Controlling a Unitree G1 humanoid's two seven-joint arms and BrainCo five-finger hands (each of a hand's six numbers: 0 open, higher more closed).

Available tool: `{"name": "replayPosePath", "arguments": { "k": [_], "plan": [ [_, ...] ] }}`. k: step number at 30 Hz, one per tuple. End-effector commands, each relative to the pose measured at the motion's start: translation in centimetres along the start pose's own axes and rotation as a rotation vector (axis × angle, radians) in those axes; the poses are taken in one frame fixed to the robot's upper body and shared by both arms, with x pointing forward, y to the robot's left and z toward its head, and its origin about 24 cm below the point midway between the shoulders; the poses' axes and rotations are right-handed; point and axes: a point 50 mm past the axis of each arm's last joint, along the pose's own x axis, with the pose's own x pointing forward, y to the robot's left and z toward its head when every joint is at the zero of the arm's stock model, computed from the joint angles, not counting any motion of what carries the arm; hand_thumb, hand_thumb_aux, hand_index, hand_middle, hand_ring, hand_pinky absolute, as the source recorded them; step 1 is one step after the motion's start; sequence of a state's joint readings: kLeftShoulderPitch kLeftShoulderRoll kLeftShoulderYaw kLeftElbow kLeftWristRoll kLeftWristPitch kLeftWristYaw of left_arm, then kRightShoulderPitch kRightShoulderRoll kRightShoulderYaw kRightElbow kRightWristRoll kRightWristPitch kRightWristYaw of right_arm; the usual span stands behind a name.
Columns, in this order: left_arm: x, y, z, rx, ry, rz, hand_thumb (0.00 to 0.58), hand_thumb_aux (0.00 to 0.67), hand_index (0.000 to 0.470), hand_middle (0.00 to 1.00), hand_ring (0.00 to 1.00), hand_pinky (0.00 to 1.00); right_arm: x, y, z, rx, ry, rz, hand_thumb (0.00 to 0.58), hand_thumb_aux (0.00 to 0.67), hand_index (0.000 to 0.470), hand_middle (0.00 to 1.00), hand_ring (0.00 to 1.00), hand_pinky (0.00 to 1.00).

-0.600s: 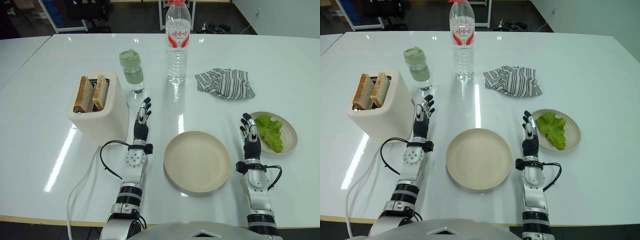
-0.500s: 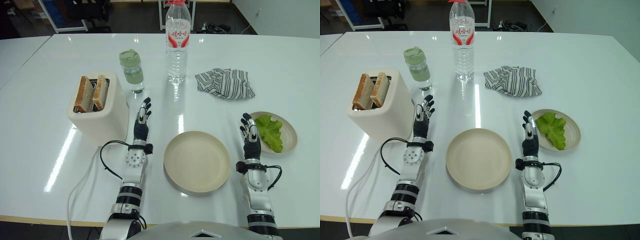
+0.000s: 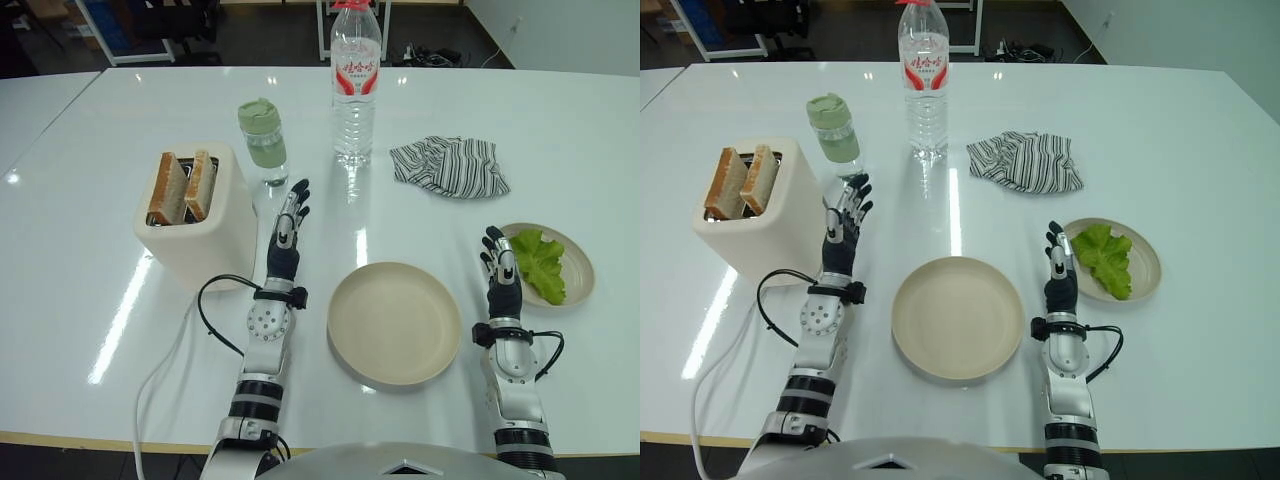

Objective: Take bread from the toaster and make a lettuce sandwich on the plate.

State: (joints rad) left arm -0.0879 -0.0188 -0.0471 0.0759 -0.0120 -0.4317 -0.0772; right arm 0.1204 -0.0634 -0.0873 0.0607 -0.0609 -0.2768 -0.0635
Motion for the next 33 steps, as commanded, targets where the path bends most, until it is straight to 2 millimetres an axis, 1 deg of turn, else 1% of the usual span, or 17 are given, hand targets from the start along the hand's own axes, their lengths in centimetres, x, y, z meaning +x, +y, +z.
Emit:
{"name": "replayPosePath", "arguments": {
  "k": [1,2,3,4,5,6,7,8,10,13,15,17,18,21,23,29,33],
  "plan": [
    [0.5,1.1,7.9,0.052,-0.309,-0.019,0.0,0.0,0.0,0.0,0.0,0.0,-0.2,0.0,-0.4,-0.002,0.022,-0.002,0.0,0.0,0.0,0.0,0.0,0.0],
    [0.5,1.7,9.5,0.11,-0.368,-0.004,0.0,0.0,0.0,0.0,0.0,0.0,-0.2,0.1,-0.4,-0.002,0.024,-0.002,0.0,0.0,0.0,0.0,0.0,0.0],
    [0.4,2.3,10.8,0.227,-0.419,0.017,0.0,0.0,0.0,0.0,0.0,0.0,-0.2,0.1,-0.5,0.0,0.026,-0.002,0.0,0.0,0.0,0.0,0.0,0.0],
    [0.4,2.8,11.6,0.374,-0.448,0.052,0.0,0.0,0.0,0.0,0.0,0.0,-0.3,0.1,-0.6,0.002,0.029,-0.003,0.0,0.0,0.0,0.0,0.0,0.0],
    [0.6,3.4,11.9,0.501,-0.449,0.104,0.0,0.0,0.0,0.0,0.0,0.0,-0.3,0.2,-0.7,0.005,0.033,-0.004,0.0,0.0,0.0,0.0,0.0,0.0],
    [0.8,4.1,11.9,0.578,-0.426,0.149,0.0,0.0,0.0,0.0,0.0,0.0,-0.3,0.3,-0.7,0.008,0.036,-0.006,0.0,0.0,0.0,0.0,0.0,0.0],
    [1.1,5.2,11.4,0.654,-0.373,0.2,0.0,0.0,0.0,0.0,0.0,0.0,-0.4,0.5,-0.8,0.011,0.038,-0.005,0.0,0.0,0.0,0.0,0.0,0.0],
    [1.5,6.4,10.7,0.765,-0.309,0.249,0.0,0.0,0.0,0.0,0.0,0.0,-0.4,0.7,-0.8,0.014,0.039,-0.002,0.0,0.0,0.0,0.0,0.0,0.0],
    [1.5,8.6,9.5,0.878,-0.189,0.33,0.0,0.0,0.0,0.0,0.0,0.0,-0.4,0.9,-0.8,0.015,0.039,0.002,0.0,0.0,0.0,0.0,0.0,0.0],
    [0.5,12.0,8.5,1.107,-0.042,0.448,0.0,0.0,0.0,0.0,0.0,0.0,-0.4,0.7,-0.8,0.014,0.039,0.001,0.0,0.0,0.0,0.0,0.0,0.0],
    [0.0,14.1,7.9,1.301,0.084,0.476,0.0,0.0,0.0,0.0,0.0,0.0,-0.6,0.5,-0.9,0.013,0.044,-0.005,0.0,0.0,0.0,0.0,0.0,0.0],
    [-0.6,15.9,7.4,1.429,0.208,0.488,0.0,0.0,0.0,0.0,0.0,0.0,-0.7,0.6,-1.0,0.012,0.049,-0.005,0.0,0.0,0.0,0.0,0.0,0.0],
    [-0.9,16.7,7.5,1.476,0.249,0.505,0.0,0.0,0.0,0.0,0.0,0.0,-0.7,0.6,-1.0,0.012,0.049,-0.004,0.0,0.0,0.0,0.0,0.0,0.0],
    [-1.8,17.9,8.6,1.537,0.294,0.546,0.0,0.0,0.0,0.0,0.0,0.0,-0.7,0.6,-1.0,0.012,0.049,-0.003,0.0,0.0,0.0,0.0,0.0,0.0],
    [-2.1,17.7,8.7,1.546,0.314,0.529,0.0,0.0,0.0,0.0,0.0,0.0,-0.7,0.6,-1.0,0.012,0.05,-0.006,0.0,0.0,0.0,0.0,0.0,0.0],
    [-2.5,17.0,6.4,1.507,0.411,0.417,0.0,0.0,0.0,0.0,0.0,0.0,-0.6,0.7,-1.0,0.012,0.051,-0.005,0.0,0.0,0.0,0.0,0.0,0.0],
    [-2.6,17.1,6.0,1.498,0.432,0.405,0.0,0.0,0.0,0.0,0.0,0.0,-0.6,0.6,-1.2,0.007,0.058,-0.004,0.0,0.0,0.0,0.0,0.0,0.0]
  ]
}}
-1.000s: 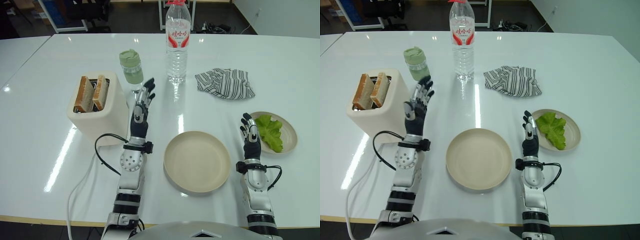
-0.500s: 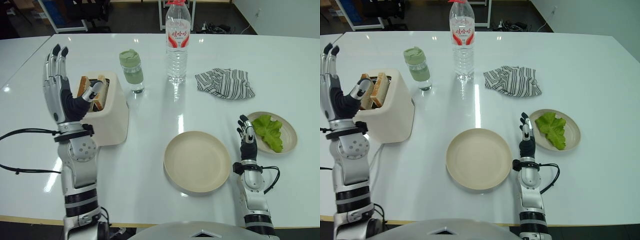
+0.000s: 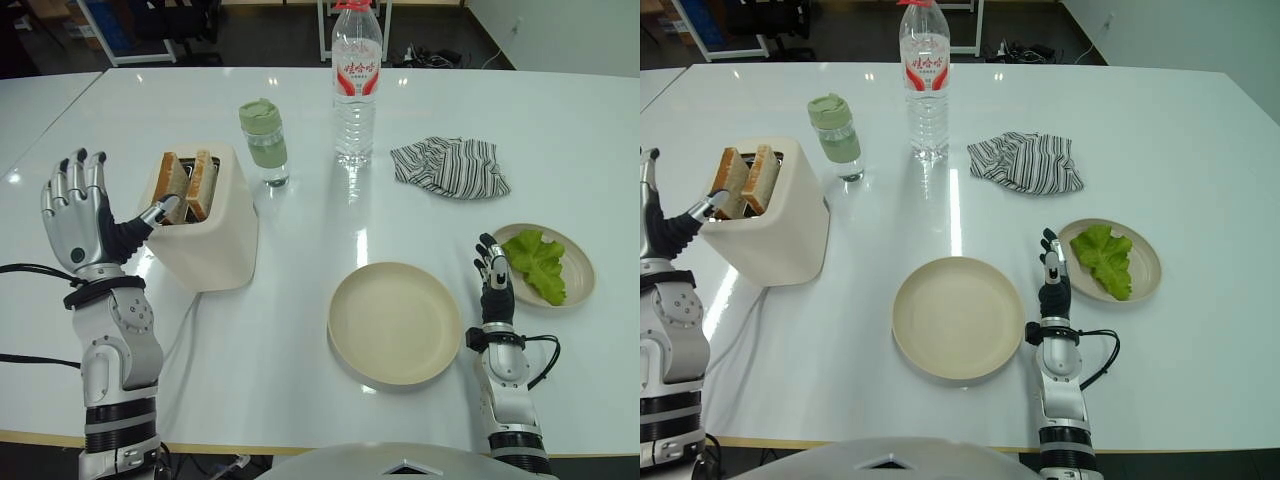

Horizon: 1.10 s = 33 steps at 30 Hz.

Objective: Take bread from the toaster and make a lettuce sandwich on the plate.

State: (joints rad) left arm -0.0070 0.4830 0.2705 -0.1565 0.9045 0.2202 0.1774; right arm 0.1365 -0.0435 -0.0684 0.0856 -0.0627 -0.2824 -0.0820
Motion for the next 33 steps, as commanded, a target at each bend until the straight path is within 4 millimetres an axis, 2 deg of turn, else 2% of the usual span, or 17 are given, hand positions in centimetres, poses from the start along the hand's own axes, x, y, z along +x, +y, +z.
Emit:
{"name": "replayPosePath", "arguments": {
  "k": [1,6,8,9,10,11,16,20,23,26,32,33],
  "plan": [
    [-0.1,-0.6,-0.2,-0.001,0.008,-0.044,0.014,0.008,0.006,0.0,0.0,0.0,-0.1,-0.1,-0.4,-0.011,0.024,-0.001,0.0,0.0,0.0,0.0,0.0,0.0],
    [-0.3,-1.3,-0.6,0.011,0.023,-0.083,0.009,0.005,0.004,0.0,0.0,0.0,-0.2,-0.2,-0.6,-0.012,0.029,-0.005,0.0,0.0,0.0,0.0,0.0,0.0],
    [-0.4,-1.5,-0.6,0.012,0.019,-0.095,0.066,0.039,0.028,0.0,0.0,0.0,-0.2,-0.2,-0.5,-0.014,0.03,-0.006,0.0,0.0,0.0,0.0,0.0,0.0],
    [-0.5,-1.7,-0.4,0.012,0.012,-0.1,0.152,0.095,0.066,0.0,0.0,0.0,-0.2,-0.2,-0.5,-0.015,0.031,-0.006,0.0,0.0,0.0,0.0,0.0,0.0],
    [-0.5,-1.8,-0.2,0.011,0.005,-0.105,0.322,0.223,0.157,0.0,0.0,0.0,-0.2,-0.2,-0.5,-0.016,0.031,-0.006,0.0,0.0,0.0,0.0,0.0,0.0],
    [-0.6,-1.9,-0.1,0.009,0.0,-0.108,0.379,0.276,0.194,0.0,0.0,0.0,-0.2,-0.2,-0.5,-0.016,0.032,-0.005,0.0,0.0,0.0,0.0,0.0,0.0],
    [-0.8,-2.2,0.3,0.006,-0.02,-0.12,0.395,0.292,0.205,0.0,0.0,0.0,-0.2,-0.3,-0.5,-0.018,0.034,-0.005,0.0,0.0,0.0,0.0,0.0,0.0],
    [-0.9,-2.3,0.7,0.003,-0.042,-0.113,0.47,0.378,0.265,0.0,0.0,0.0,-0.2,-0.3,-0.5,-0.02,0.035,-0.005,0.0,0.0,0.0,0.0,0.0,0.0],
    [-0.8,-2.0,1.4,-0.002,-0.079,-0.071,0.535,0.483,0.339,0.0,0.0,0.0,-0.2,-0.4,-0.6,-0.021,0.037,-0.004,0.0,0.0,0.0,0.0,0.0,0.0],
    [-0.8,-1.5,2.3,-0.015,-0.137,-0.009,0.58,0.67,0.47,0.0,0.0,0.0,-0.3,-0.3,-0.7,-0.021,0.04,-0.003,0.0,0.0,0.0,0.0,0.0,0.0],
    [-0.6,-0.8,3.0,-0.067,-0.158,0.062,0.58,0.67,0.47,0.0,0.0,0.0,-0.4,-0.3,-0.7,-0.02,0.043,-0.004,0.0,0.0,0.0,0.0,0.0,0.0],
    [-0.6,-0.8,3.0,-0.071,-0.153,0.07,0.58,0.67,0.47,0.35,0.35,0.35,-0.4,-0.2,-0.7,-0.019,0.043,-0.004,0.0,0.0,0.0,0.0,0.0,0.0]
  ]
}}
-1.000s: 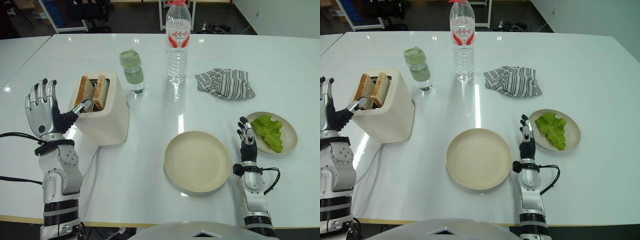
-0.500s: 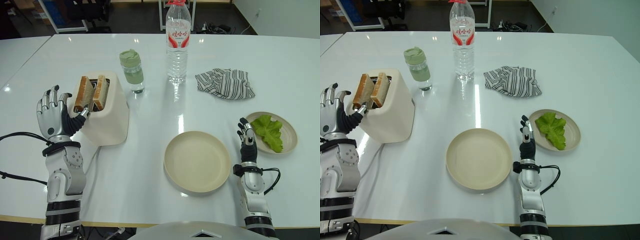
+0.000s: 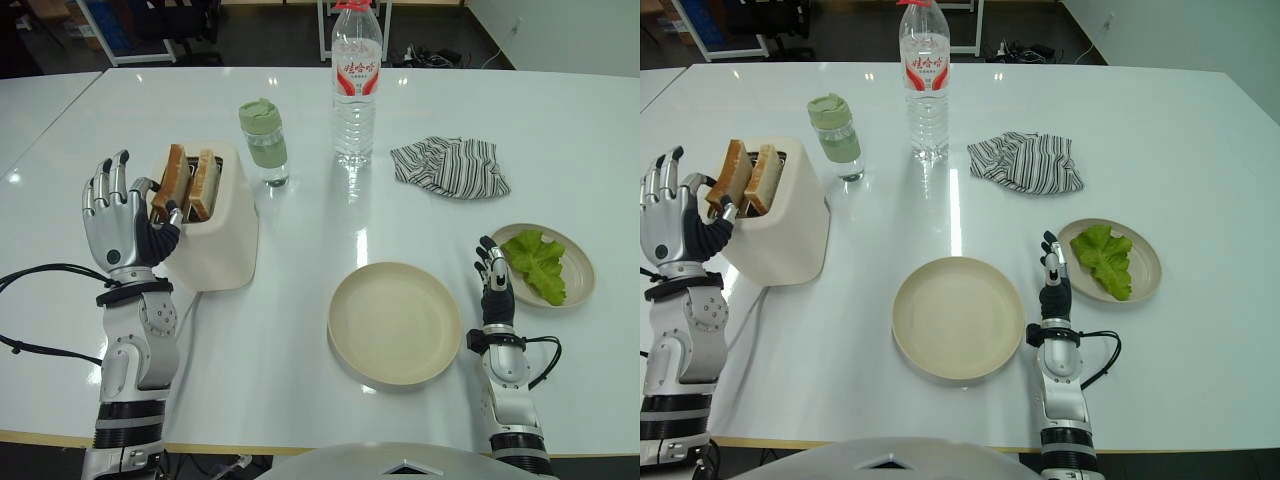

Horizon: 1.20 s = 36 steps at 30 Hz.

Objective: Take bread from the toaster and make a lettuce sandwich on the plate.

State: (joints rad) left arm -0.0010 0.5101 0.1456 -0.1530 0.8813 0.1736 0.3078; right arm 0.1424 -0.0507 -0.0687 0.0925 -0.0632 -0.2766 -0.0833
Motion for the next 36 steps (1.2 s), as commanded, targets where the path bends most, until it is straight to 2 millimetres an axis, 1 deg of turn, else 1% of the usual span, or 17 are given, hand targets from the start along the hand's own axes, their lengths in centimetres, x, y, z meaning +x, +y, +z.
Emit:
{"name": "replayPosePath", "arguments": {
  "k": [1,2,5,7,9,13,17,19,20,23,25,27,29,31,33,34,36],
  "plan": [
    [0.2,0.3,0.5,-0.042,-0.004,0.036,0.58,0.67,0.47,0.84,0.84,0.84,-0.2,0.0,-0.4,-0.009,0.026,-0.003,0.0,0.0,0.0,0.0,0.0,0.0],
    [0.3,0.3,0.5,-0.046,0.001,0.04,0.58,0.67,0.47,1.0,1.0,1.0,-0.2,0.0,-0.4,-0.008,0.026,-0.002,0.0,0.0,0.0,0.0,0.0,0.0],
    [0.6,0.7,0.4,-0.059,0.014,0.074,0.58,0.67,0.47,1.0,1.0,1.0,-0.2,0.1,-0.5,-0.007,0.027,-0.002,0.0,0.0,0.0,0.0,0.0,0.0],
    [0.9,1.6,0.5,-0.062,0.005,0.149,0.58,0.67,0.47,1.0,1.0,1.0,-0.3,0.1,-0.5,-0.006,0.028,-0.001,0.0,0.0,0.0,0.0,0.0,0.0],
    [1.3,2.9,0.7,-0.063,-0.014,0.249,0.58,0.67,0.47,1.0,1.0,1.0,-0.3,0.1,-0.5,-0.005,0.029,-0.001,0.0,0.0,0.0,0.0,0.0,0.0],
    [1.8,6.1,1.0,-0.077,-0.066,0.497,0.58,0.67,0.47,1.0,1.0,1.0,-0.3,0.2,-0.5,-0.004,0.029,-0.002,0.0,0.0,0.0,0.0,0.0,0.0],
    [1.3,9.2,2.4,-0.128,-0.173,0.731,0.58,0.67,0.47,1.0,1.0,1.0,-0.3,0.2,-0.6,-0.003,0.032,-0.002,0.0,0.0,0.0,0.0,0.0,0.0],
    [0.8,10.3,3.3,-0.206,-0.237,0.803,0.58,0.67,0.47,1.0,1.0,1.0,-0.3,0.2,-0.6,-0.003,0.033,-0.002,0.0,0.0,0.0,0.0,0.0,0.0],
    [0.4,10.7,3.8,-0.285,-0.274,0.817,0.58,0.67,0.47,1.0,1.0,1.0,-0.2,0.2,-0.6,-0.003,0.033,-0.002,0.0,0.0,0.0,0.0,0.0,0.0],
    [-0.4,11.2,5.3,-0.546,-0.358,0.761,0.58,0.67,0.47,1.0,1.0,1.0,-0.2,0.2,-0.6,-0.005,0.034,-0.001,0.0,0.0,0.0,0.0,0.0,0.0],
    [-0.9,10.8,6.5,-0.725,-0.403,0.66,0.58,0.67,0.47,1.0,1.0,1.0,-0.2,0.2,-0.7,-0.006,0.036,-0.001,0.0,0.0,0.0,0.0,0.0,0.0],
    [-1.2,9.8,7.7,-0.919,-0.419,0.509,0.58,0.67,0.47,1.0,1.0,1.0,-0.2,0.2,-0.7,-0.007,0.037,0.0,0.0,0.0,0.0,0.0,0.0,0.0],
    [-1.8,8.2,9.1,-1.153,-0.386,0.313,0.58,0.67,0.47,1.0,1.0,1.0,-0.1,0.2,-0.7,-0.008,0.036,0.004,0.0,0.0,0.0,0.0,0.0,0.0],
    [-2.8,5.7,10.9,-1.384,-0.313,0.065,0.58,0.67,0.47,1.0,1.0,1.0,0.0,0.3,-0.6,-0.009,0.035,0.005,0.0,0.0,0.0,0.0,0.0,0.0],
    [-4.3,3.2,12.4,-1.489,-0.241,-0.131,0.58,0.67,0.47,1.0,1.0,1.0,0.0,0.1,-0.6,-0.009,0.033,-0.001,0.0,0.0,0.0,0.0,0.0,0.0],
    [-5.2,1.8,13.1,-1.505,-0.21,-0.233,0.58,0.67,0.47,1.0,1.0,1.0,0.1,0.0,-0.6,-0.01,0.032,-0.006,0.0,0.0,0.0,0.0,0.0,0.0],
    [-6.9,-1.3,13.8,-1.506,-0.111,-0.399,0.58,0.67,0.47,1.0,1.0,1.0,0.1,-0.5,-0.4,-0.012,0.029,-0.019,0.0,0.0,0.0,0.0,0.0,0.0]
  ]
}}
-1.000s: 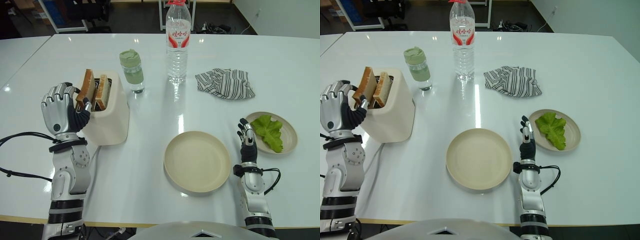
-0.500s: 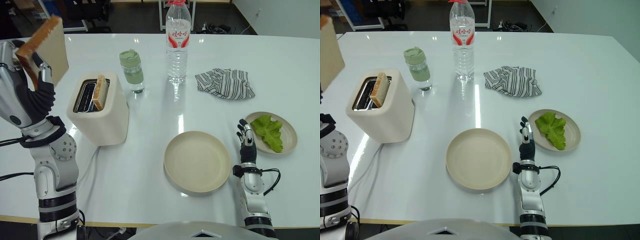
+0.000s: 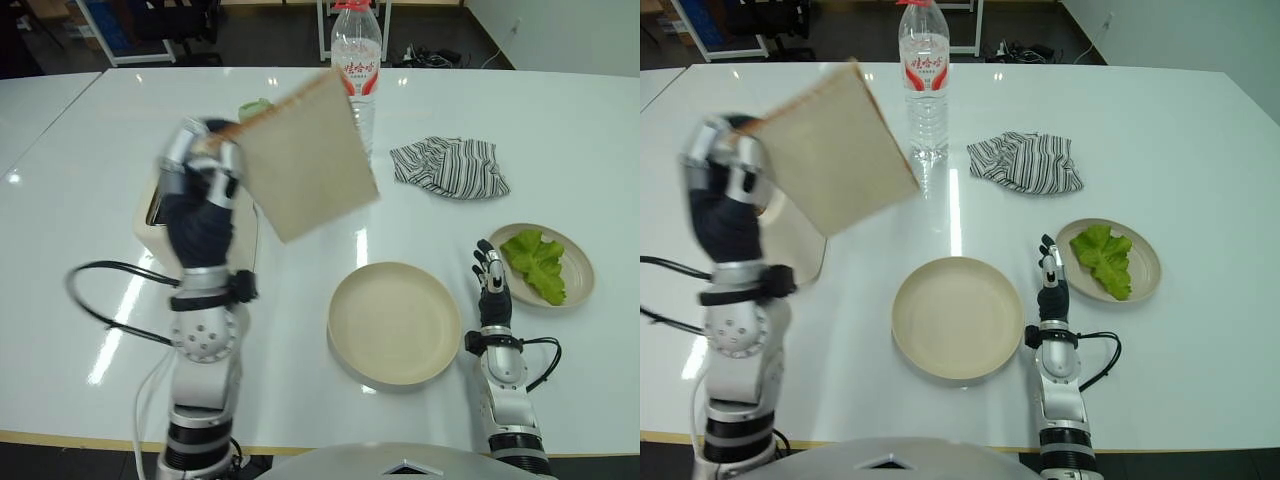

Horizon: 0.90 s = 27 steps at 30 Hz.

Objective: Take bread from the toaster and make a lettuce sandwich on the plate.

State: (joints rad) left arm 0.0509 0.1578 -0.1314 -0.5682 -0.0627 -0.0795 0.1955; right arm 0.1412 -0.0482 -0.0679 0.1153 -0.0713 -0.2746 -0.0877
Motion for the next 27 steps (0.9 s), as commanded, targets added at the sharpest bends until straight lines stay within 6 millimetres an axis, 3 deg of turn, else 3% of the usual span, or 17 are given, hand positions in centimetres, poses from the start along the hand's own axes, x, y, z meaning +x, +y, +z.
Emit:
{"name": "replayPosePath", "arguments": {
  "k": [1,4,8,13,24,25,26,27],
  "plan": [
    [-3.2,-2.5,-5.3,-0.065,0.313,-0.095,0.58,0.67,0.47,1.0,1.0,1.0,0.2,-0.8,0.1,-0.006,0.006,-0.023,0.0,0.0,0.0,0.0,0.0,0.0],
    [-5.1,-3.7,-7.8,-0.038,0.424,-0.131,0.58,0.67,0.47,1.0,1.0,1.0,0.2,-1.1,0.1,-0.009,0.006,-0.031,0.0,0.0,0.0,0.0,0.0,0.0],
    [-6.6,-5.2,-9.4,-0.028,0.509,-0.198,0.58,0.67,0.47,1.0,1.0,1.0,0.1,-1.1,0.1,-0.012,0.008,-0.03,0.0,0.0,0.0,0.0,0.0,0.0],
    [-8.7,-6.9,-9.8,0.035,0.565,-0.358,0.58,0.67,0.47,1.0,1.0,1.0,0.1,-0.9,0.2,-0.012,0.01,-0.023,0.0,0.0,0.0,0.0,0.0,0.0],
    [-10.1,-6.5,-10.9,0.247,0.646,-0.541,0.58,0.67,0.47,1.0,1.0,1.0,0.1,-0.8,0.2,-0.012,0.01,-0.022,0.0,0.0,0.0,0.0,0.0,0.0],
    [-10.1,-6.5,-11.0,0.261,0.643,-0.555,0.577,0.62,0.435,0.95,0.95,0.95,0.1,-0.8,0.3,-0.012,0.01,-0.022,0.0,0.0,0.0,0.0,0.0,0.0],
    [-10.1,-6.5,-11.0,0.268,0.639,-0.572,0.468,0.376,0.264,0.46,0.46,0.46,0.1,-0.8,0.3,-0.012,0.01,-0.023,0.0,0.0,0.0,0.0,0.0,0.0],
    [-10.0,-6.6,-11.0,0.271,0.634,-0.584,0.41,0.307,0.216,0.0,0.0,0.0,0.0,-0.8,0.3,-0.013,0.01,-0.024,0.0,0.0,0.0,0.0,0.0,0.0]
  ]
}}
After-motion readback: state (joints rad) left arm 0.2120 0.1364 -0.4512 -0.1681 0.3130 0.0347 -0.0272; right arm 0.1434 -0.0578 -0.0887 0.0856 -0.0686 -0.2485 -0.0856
